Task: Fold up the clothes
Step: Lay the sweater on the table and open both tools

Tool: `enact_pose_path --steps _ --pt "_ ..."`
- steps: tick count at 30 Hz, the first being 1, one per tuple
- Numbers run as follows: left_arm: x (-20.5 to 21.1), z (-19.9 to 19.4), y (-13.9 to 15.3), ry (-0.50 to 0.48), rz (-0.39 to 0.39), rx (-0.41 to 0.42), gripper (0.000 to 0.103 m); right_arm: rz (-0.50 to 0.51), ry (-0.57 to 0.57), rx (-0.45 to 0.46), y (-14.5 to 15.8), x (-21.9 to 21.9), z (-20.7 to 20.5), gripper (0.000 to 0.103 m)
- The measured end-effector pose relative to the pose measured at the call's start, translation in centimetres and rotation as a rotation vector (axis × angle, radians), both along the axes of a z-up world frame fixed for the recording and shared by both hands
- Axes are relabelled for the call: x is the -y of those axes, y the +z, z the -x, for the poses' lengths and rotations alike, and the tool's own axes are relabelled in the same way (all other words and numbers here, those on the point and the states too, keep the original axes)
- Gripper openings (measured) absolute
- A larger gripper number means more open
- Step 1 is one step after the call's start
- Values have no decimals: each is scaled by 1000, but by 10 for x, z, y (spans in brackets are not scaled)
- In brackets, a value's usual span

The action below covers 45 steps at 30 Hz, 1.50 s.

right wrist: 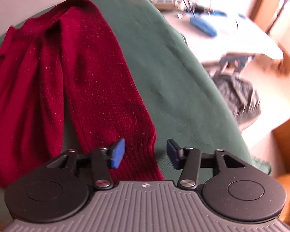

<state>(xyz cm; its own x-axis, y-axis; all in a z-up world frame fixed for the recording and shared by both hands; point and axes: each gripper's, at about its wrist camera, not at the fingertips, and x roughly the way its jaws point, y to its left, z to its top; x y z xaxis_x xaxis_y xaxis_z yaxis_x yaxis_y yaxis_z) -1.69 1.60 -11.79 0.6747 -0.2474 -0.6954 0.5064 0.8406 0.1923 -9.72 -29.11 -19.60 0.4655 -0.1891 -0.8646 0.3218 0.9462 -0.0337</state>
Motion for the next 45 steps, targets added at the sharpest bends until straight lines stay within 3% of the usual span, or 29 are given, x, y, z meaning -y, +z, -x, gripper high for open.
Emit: enact_pose_path --steps 3,5,10,19,26,30,36,39,45 --pt "6 7 -6 40 -30 -4 71 44 65 13 6 -1 -7 8" --pt "10 9 -6 50 -32 -16 71 72 109 21 10 -1 -12 8" --pt "22 10 0 82 -20 -19 72 -8 48 92 45 51 -42 7" --pt "68 10 -7 53 -13 -49 72 199 -77 282 151 169 -144 6" --pt "115 11 -13 -5 39 -122 72 281 -207 363 191 248 -210 5" --pt "152 12 -19 -67 66 -165 72 326 -243 367 186 274 -245 0" --pt "192 21 -35 -160 79 -251 71 385 -245 282 132 280 -285 0" --pt "203 30 -42 -201 56 -235 79 423 -237 245 107 283 -297 0" --pt "203 27 -40 -205 90 -266 79 486 -271 157 65 305 -319 0"
